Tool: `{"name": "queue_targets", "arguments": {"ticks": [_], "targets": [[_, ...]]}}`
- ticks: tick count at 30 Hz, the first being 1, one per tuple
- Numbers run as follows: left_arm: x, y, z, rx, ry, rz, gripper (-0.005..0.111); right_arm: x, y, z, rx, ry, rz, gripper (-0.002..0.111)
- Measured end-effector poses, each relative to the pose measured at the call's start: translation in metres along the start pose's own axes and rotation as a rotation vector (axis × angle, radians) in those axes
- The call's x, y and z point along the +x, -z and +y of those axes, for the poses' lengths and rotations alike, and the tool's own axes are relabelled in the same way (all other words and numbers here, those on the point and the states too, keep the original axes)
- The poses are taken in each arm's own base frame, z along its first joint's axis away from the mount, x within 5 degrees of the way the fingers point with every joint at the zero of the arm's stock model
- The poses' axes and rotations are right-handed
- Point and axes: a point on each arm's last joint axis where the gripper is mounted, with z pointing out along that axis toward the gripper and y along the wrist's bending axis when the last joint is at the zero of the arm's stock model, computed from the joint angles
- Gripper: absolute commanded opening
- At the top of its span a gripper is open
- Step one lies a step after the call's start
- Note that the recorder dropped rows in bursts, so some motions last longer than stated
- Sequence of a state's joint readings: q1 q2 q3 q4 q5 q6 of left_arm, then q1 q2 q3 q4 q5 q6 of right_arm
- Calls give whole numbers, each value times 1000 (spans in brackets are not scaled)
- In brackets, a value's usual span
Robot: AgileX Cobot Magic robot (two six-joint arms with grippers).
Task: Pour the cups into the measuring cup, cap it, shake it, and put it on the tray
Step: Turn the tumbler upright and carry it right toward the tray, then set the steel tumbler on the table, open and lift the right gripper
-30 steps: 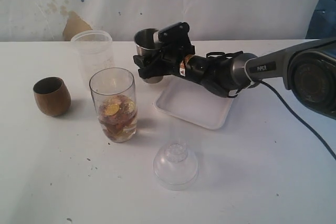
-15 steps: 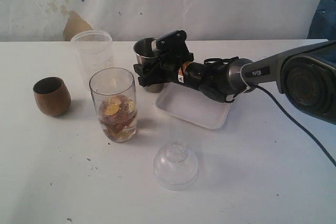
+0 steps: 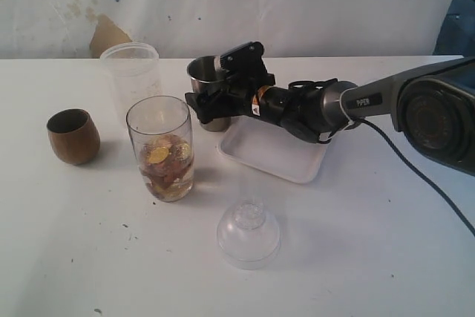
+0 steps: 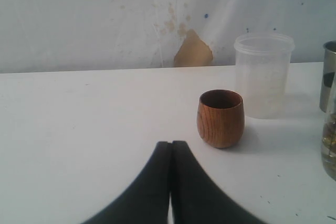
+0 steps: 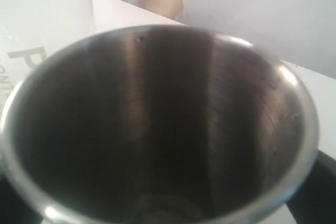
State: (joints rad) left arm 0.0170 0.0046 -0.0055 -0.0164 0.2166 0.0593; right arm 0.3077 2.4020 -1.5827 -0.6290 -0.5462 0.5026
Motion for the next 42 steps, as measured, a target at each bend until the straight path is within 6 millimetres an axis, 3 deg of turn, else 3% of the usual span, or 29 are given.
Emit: {"name": "queue_targets", "arguments": {"ticks": [5, 14, 25, 33, 42], "targets": [[0, 0, 0, 0, 0, 0, 0, 0, 0, 0, 6, 1, 7, 100], [0, 0, 0, 0, 0, 0, 0, -30, 9, 0, 20, 20, -32, 100], [0, 0, 0, 0, 0, 0, 0, -36, 11, -1, 27, 23, -34, 100], [0, 0, 0, 0, 0, 0, 0, -65, 21, 1, 34, 41, -84, 100], [0, 0, 0, 0, 0, 0, 0, -115, 48, 0, 109, 37, -93, 100]]}}
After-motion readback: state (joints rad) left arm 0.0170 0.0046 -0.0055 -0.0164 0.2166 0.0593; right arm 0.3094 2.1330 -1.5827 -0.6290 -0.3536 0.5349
